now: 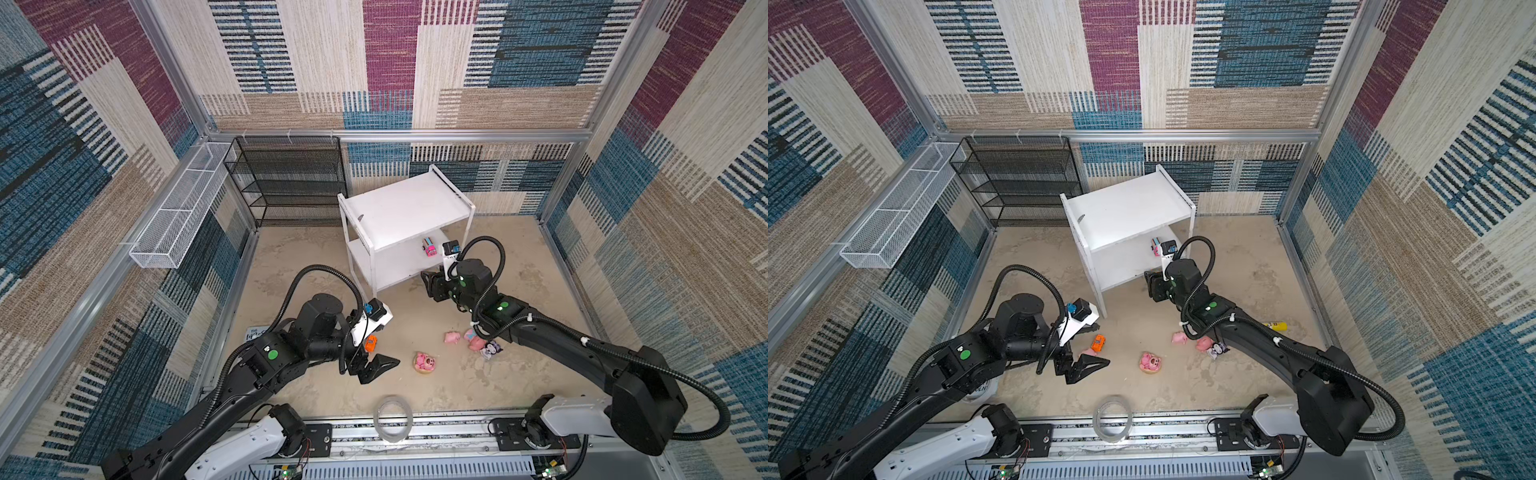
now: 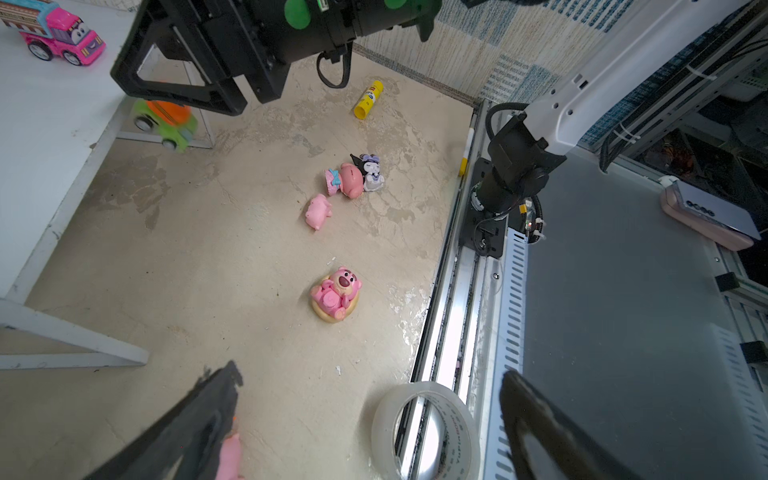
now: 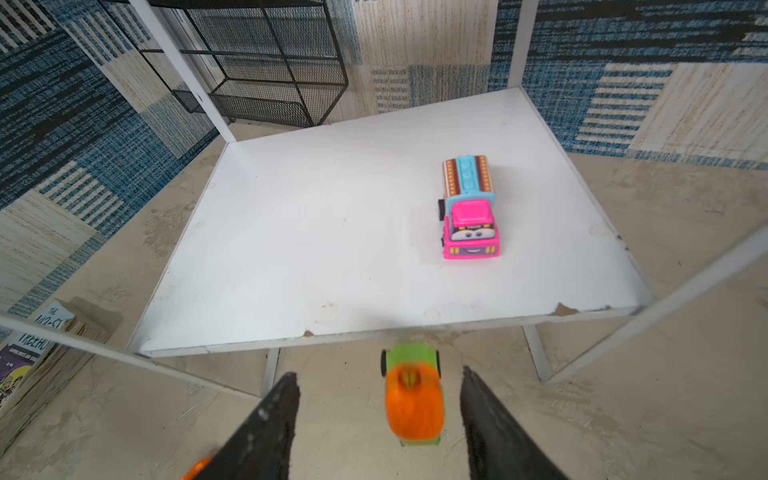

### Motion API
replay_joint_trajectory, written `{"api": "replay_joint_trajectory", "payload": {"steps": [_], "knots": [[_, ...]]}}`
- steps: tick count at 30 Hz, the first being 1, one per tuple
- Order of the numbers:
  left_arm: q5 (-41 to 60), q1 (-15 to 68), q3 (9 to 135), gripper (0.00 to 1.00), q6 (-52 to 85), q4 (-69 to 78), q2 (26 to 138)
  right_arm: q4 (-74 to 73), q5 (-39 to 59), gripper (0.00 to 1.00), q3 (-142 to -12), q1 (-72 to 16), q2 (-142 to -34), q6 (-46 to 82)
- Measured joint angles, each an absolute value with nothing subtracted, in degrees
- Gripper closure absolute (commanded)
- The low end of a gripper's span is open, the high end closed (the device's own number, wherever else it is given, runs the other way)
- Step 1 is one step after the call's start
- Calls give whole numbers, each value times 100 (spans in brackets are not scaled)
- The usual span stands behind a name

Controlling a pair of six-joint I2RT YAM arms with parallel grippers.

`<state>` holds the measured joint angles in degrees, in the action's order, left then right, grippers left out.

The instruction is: Place and organize the plastic toys onto the shelf

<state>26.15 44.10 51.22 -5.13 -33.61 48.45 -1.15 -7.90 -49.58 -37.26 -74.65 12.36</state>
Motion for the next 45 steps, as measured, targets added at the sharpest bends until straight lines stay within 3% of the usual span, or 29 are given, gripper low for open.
{"api": "replay_joint_trajectory", "payload": {"steps": [10, 21, 29, 45], "knots": [[2657, 4399, 5131, 1, -513, -3358, 4869, 126, -873, 34, -4657, -3726, -6982, 1219], [2735, 4399, 5133, 1, -513, -3358, 4923, 788, -910, 36, -3647, -3712, -6589, 2217], [2740, 4392, 5146, 1, -513, -3345, 4884, 602, -611, 39, -3033, -3422, -7181, 2650], [2740, 4394, 5146, 1, -513, -3343, 4862, 25, -71, 38, -3133, -3177, -7992, 2324]]}}
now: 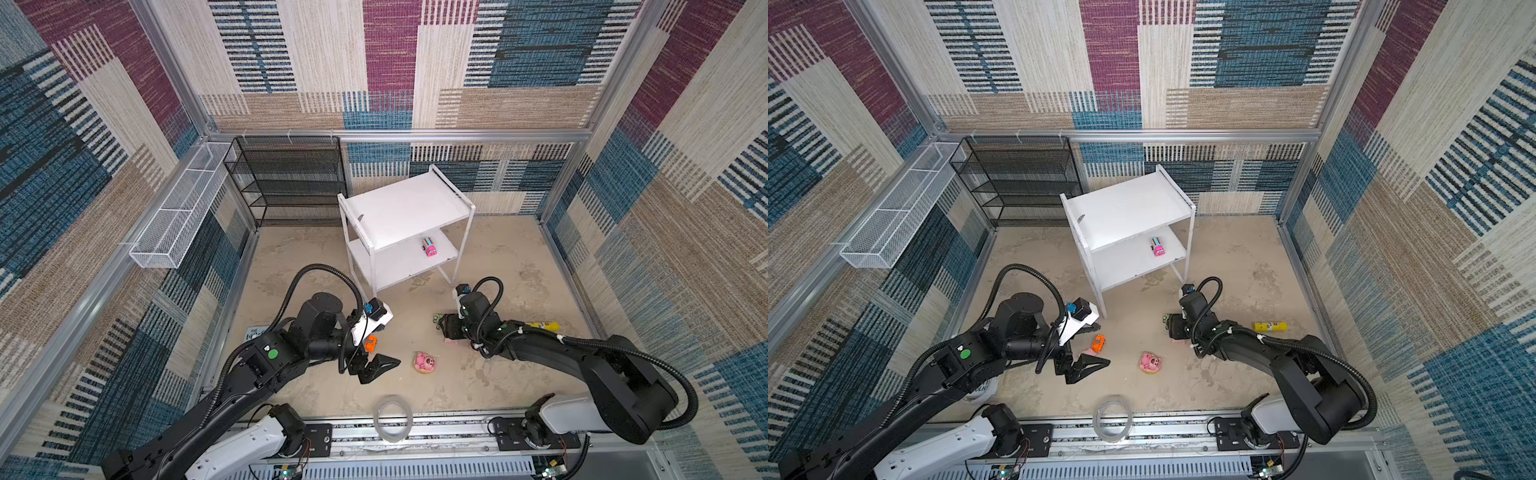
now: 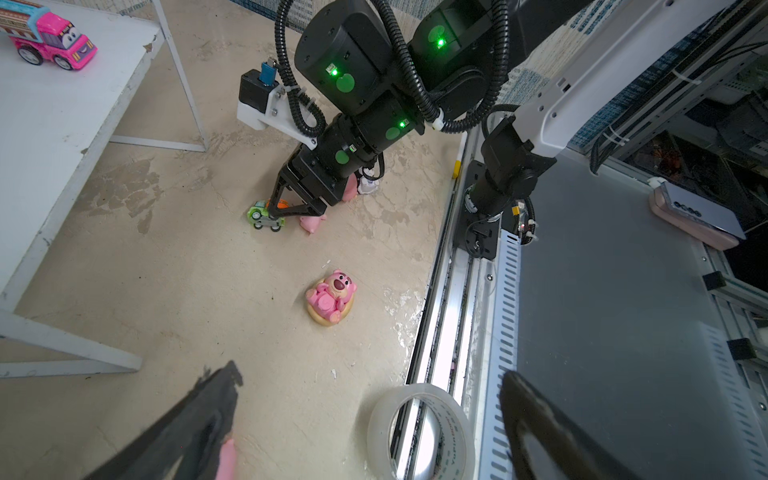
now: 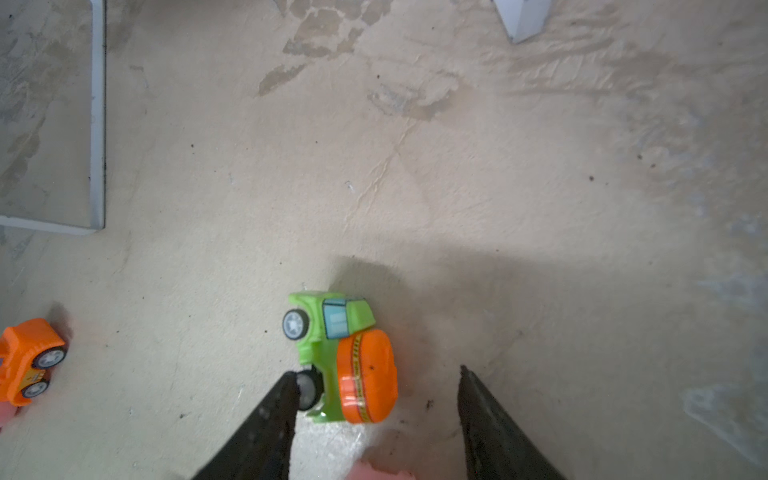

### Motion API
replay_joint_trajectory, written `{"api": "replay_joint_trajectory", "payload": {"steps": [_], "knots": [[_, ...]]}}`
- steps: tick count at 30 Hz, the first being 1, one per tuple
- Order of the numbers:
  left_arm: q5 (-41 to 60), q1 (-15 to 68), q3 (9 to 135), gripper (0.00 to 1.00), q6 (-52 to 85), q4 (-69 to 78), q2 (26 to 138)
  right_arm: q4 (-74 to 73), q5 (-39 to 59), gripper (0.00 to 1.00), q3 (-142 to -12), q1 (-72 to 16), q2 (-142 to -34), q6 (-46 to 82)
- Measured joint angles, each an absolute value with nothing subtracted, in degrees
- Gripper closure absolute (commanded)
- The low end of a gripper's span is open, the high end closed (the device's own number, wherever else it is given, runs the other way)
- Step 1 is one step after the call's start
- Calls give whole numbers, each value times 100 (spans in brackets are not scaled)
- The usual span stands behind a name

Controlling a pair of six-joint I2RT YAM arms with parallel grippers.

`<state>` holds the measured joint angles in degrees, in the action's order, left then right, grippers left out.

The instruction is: Place and organize the plastic toys onto the shelf

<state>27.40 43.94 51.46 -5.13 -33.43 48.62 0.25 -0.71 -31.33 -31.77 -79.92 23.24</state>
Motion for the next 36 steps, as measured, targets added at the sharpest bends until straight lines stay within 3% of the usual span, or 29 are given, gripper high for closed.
{"api": "replay_joint_trajectory", "payload": {"steps": [28, 36], "knots": [[2738, 4394, 5146, 1, -513, -3343, 4847, -137, 217, 39, -3564, -3479, -8624, 2226], [2738, 4394, 5144, 1, -513, -3343, 4847, -126, 93, 52, -3575, -3505, -8600, 2231]]}}
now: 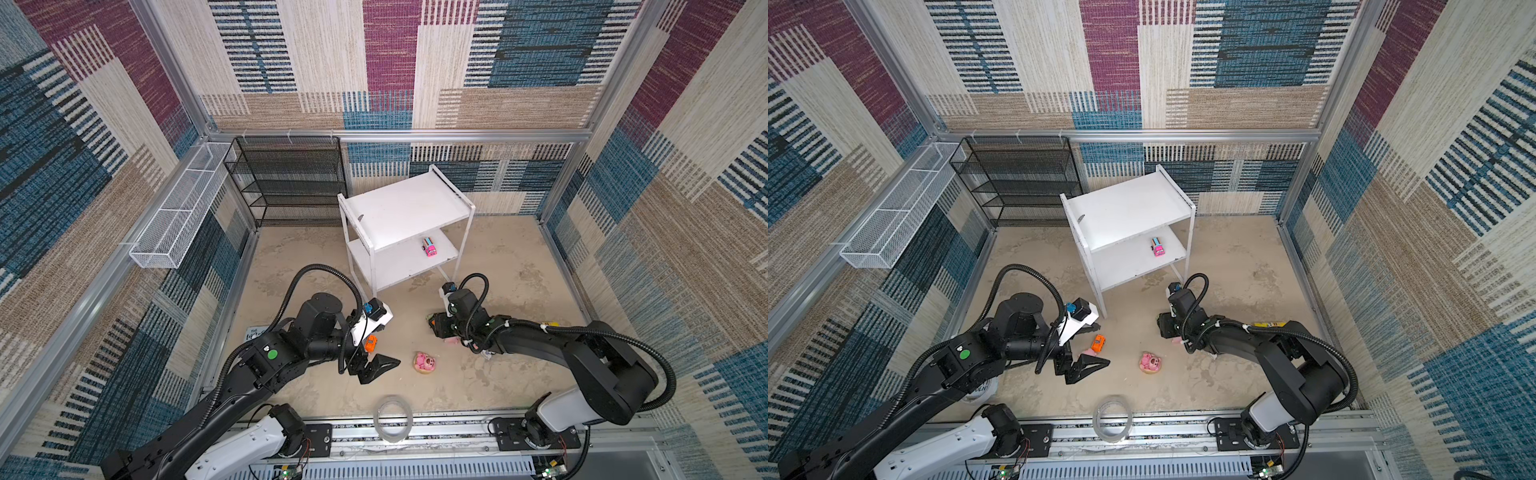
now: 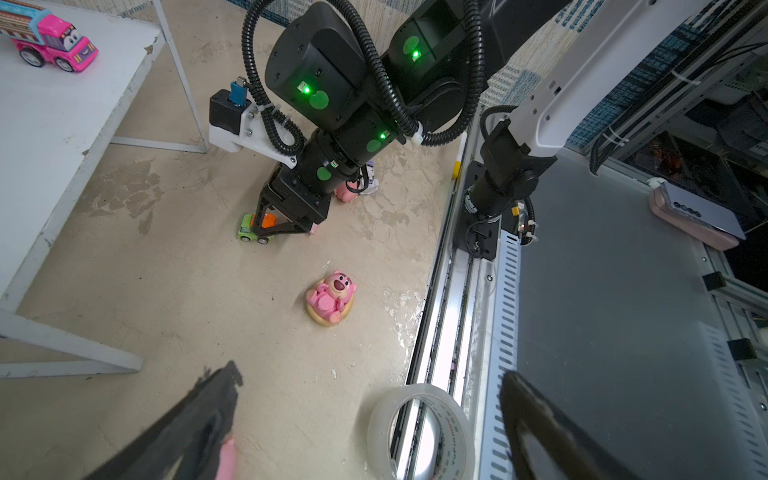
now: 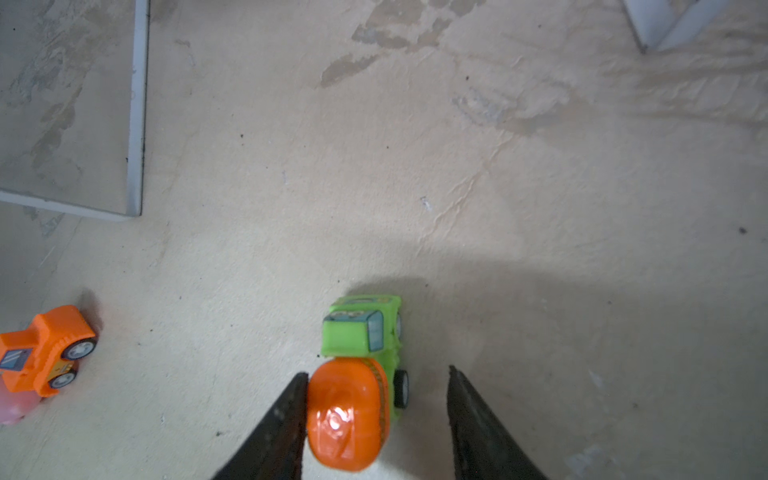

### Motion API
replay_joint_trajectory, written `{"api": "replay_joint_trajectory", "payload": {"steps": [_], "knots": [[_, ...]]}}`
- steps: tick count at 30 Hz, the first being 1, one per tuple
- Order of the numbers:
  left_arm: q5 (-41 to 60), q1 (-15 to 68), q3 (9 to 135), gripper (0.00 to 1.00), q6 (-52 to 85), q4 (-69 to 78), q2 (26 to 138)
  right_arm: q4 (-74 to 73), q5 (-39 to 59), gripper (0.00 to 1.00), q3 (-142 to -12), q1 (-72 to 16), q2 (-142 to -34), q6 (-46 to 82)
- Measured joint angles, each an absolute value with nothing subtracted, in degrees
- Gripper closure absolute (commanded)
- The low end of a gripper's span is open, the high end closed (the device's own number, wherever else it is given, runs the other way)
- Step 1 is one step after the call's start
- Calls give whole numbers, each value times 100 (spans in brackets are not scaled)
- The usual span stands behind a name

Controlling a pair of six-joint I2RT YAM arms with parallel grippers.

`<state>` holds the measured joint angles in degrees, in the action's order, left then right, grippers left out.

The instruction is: Place and organize the plastic toys onto the shelf

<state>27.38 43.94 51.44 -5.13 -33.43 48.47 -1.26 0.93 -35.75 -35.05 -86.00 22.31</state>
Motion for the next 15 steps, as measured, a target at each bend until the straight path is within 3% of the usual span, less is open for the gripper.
{"api": "replay_joint_trajectory", "payload": {"steps": [8, 15], "knots": [[2740, 4394, 5146, 1, -513, -3343, 4862, -110, 93, 68, -3649, -3568, -8611, 2104], [2742, 4394, 5146, 1, -513, -3343, 4875, -141, 305, 76, -3577, -3642, -8436, 1647]]}}
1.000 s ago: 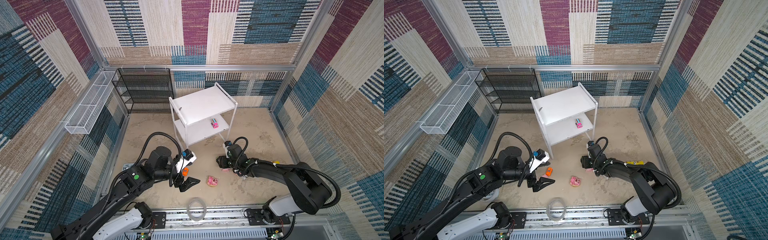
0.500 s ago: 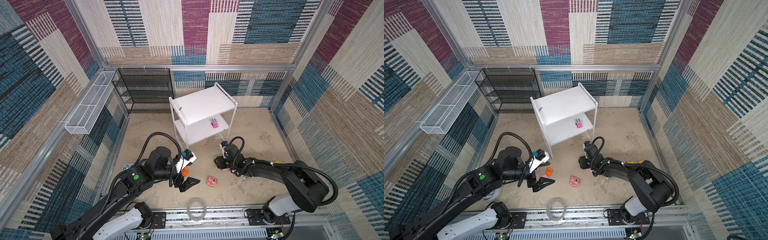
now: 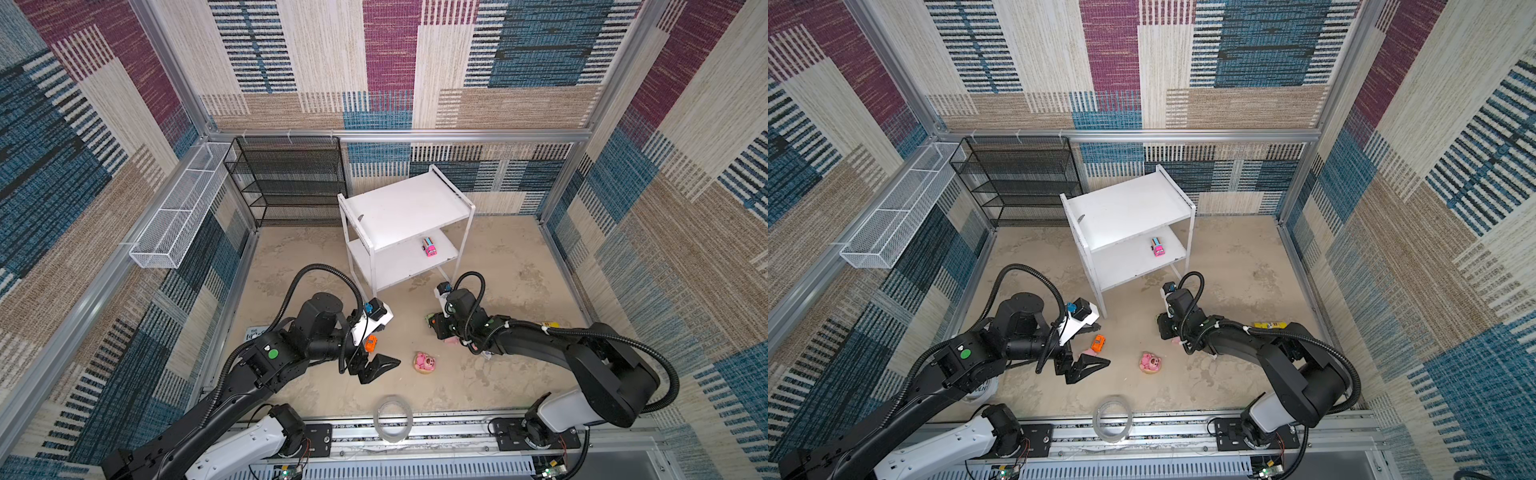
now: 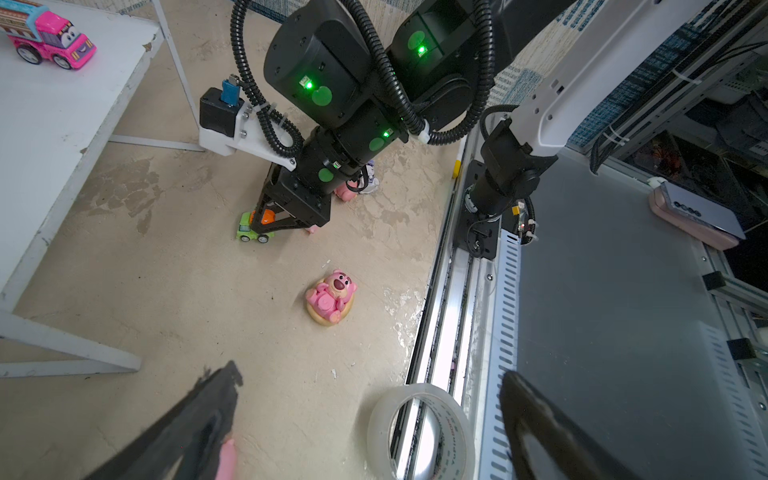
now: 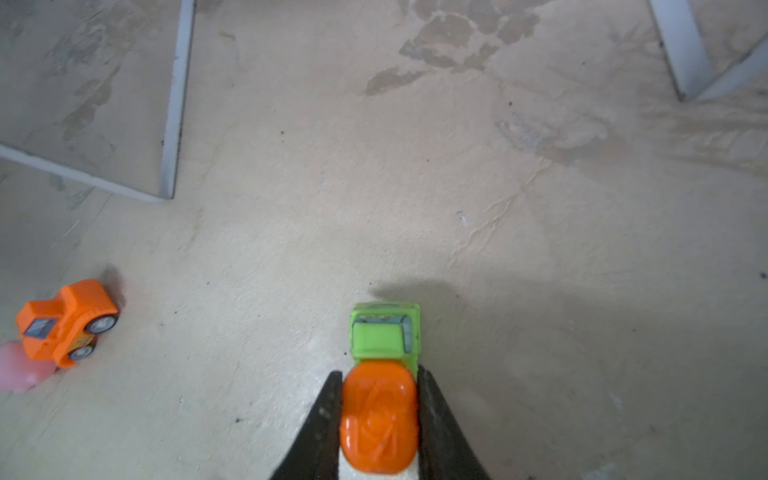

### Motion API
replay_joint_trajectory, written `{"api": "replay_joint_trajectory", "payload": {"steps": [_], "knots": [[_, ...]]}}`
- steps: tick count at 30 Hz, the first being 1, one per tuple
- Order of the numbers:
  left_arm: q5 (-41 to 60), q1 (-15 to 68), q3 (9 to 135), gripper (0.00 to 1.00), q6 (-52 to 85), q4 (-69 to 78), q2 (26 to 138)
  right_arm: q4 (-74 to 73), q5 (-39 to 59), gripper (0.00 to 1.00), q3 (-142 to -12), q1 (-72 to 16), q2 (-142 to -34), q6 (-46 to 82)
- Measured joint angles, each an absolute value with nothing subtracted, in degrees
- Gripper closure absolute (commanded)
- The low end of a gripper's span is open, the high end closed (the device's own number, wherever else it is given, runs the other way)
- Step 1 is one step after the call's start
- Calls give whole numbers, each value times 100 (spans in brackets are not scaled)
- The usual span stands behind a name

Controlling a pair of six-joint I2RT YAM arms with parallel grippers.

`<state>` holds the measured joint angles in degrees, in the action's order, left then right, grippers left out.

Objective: Place and organize the plastic toys onto the shelf
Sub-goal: 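Lift the car with the right gripper toward the left gripper while the left gripper approaches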

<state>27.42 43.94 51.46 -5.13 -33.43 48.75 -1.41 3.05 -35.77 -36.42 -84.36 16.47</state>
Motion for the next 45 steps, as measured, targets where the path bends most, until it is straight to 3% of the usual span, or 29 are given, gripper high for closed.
{"api": "replay_joint_trajectory", "payload": {"steps": [8, 20, 31, 41, 45], "knots": [[2902, 4394, 5153, 1, -513, -3341, 4925, -183, 1127, 77, -3378, -3667, -7721, 735], [3476, 4434, 5334, 2, -558, -3463, 5098, -276, 4176, 76, -3529, -3997, -6370, -274], [3487, 4545, 5345, 6, -613, -3612, 5096, 961, 5124, 75, -4552, -4550, -6261, -882], [3743, 4606, 5433, 32, -642, -3697, 5341, 1852, 5463, 75, -4897, -4602, -6154, -1199], [3815, 4624, 5502, 37, -663, -3712, 5470, 2003, 5533, 75, -4923, -4606, -6237, -1251]]}}
